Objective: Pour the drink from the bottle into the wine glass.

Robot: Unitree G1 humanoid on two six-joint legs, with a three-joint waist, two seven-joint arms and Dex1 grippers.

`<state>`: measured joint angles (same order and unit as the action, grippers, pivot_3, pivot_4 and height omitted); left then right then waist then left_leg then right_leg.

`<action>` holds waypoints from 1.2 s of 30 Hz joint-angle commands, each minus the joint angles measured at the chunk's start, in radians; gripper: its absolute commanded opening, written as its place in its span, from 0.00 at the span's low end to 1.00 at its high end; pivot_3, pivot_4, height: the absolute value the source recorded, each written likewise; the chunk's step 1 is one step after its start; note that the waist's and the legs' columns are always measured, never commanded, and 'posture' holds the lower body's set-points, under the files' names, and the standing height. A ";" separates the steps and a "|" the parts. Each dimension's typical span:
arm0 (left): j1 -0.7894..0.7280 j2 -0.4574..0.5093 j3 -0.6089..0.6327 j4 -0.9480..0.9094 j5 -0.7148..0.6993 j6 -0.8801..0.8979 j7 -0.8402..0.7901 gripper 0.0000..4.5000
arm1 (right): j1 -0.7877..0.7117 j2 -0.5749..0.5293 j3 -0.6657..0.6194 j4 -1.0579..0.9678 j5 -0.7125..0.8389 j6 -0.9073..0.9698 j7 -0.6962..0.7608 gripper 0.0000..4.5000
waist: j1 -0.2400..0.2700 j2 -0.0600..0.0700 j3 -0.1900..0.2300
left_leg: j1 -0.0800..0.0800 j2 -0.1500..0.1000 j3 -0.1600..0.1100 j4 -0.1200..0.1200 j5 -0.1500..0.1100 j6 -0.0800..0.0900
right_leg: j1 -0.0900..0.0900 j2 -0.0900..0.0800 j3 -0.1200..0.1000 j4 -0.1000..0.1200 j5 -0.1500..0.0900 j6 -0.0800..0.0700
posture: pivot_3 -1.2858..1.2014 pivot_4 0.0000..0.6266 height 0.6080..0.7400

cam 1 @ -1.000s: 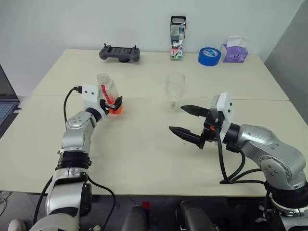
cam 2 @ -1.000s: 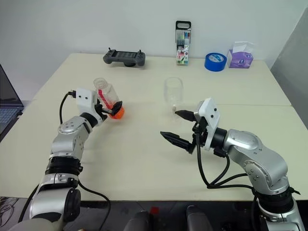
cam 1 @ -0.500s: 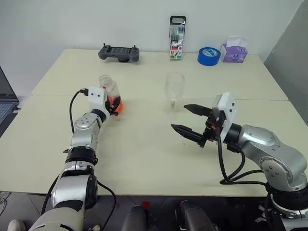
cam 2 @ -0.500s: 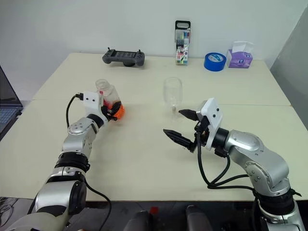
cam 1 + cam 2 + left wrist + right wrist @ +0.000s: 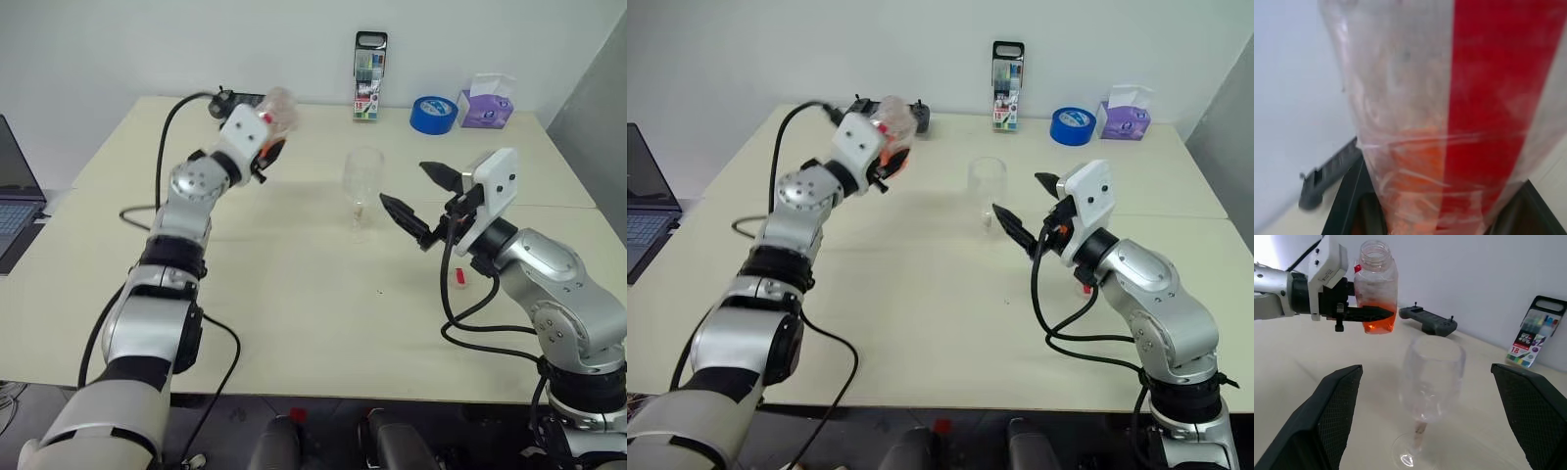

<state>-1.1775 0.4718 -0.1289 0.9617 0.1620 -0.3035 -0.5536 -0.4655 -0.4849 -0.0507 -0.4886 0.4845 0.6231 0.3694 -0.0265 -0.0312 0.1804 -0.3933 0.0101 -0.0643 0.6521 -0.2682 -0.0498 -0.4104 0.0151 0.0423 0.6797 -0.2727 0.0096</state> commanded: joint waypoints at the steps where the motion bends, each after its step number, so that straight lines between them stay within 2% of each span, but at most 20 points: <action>1: -0.099 0.006 -0.049 0.053 0.065 -0.103 -0.017 0.39 | -0.026 0.016 -0.035 0.021 -0.030 -0.071 -0.006 1.00 | 0.000 0.000 0.000 | -0.001 0.000 0.000 0.000 0.000 0.000 | 0.000 0.000 0.000 0.000 0.000 0.000 | 0.52 0.24 1.00; 13: -0.307 0.015 -0.152 0.259 0.237 -0.206 0.064 0.39 | -0.010 0.037 -0.034 0.001 -0.044 -0.091 -0.016 1.00 | -0.004 0.000 0.000 | -0.007 0.000 0.000 0.001 0.000 0.000 | -0.008 0.000 0.000 0.003 0.000 0.000 | 0.52 0.24 1.00; 25: -0.359 -0.034 -0.263 0.315 0.404 -0.203 0.242 0.39 | 0.017 0.053 -0.028 -0.039 -0.052 -0.073 -0.042 1.00 | -0.003 0.000 0.000 | -0.009 -0.001 0.000 0.010 0.000 0.001 | -0.009 0.000 0.000 0.009 0.000 0.000 | 0.52 0.24 1.00; 36: -0.406 -0.046 -0.356 0.323 0.517 -0.220 0.334 0.39 | 0.031 0.058 -0.027 -0.054 -0.046 -0.066 -0.056 1.00 | -0.004 0.000 0.000 | -0.007 -0.001 0.000 0.011 0.000 0.001 | -0.010 0.001 0.001 0.016 -0.001 0.001 | 0.52 0.24 1.00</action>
<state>-1.5257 0.4239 -0.4778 1.3027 0.6706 -0.5118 -0.2496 -0.4349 -0.4272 -0.0577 -0.5034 0.4405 0.5591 0.3221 -0.0309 -0.0313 0.1806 -0.4003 0.0095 -0.0646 0.6634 -0.2680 -0.0488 -0.4202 0.0156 0.0432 0.6959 -0.2733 0.0107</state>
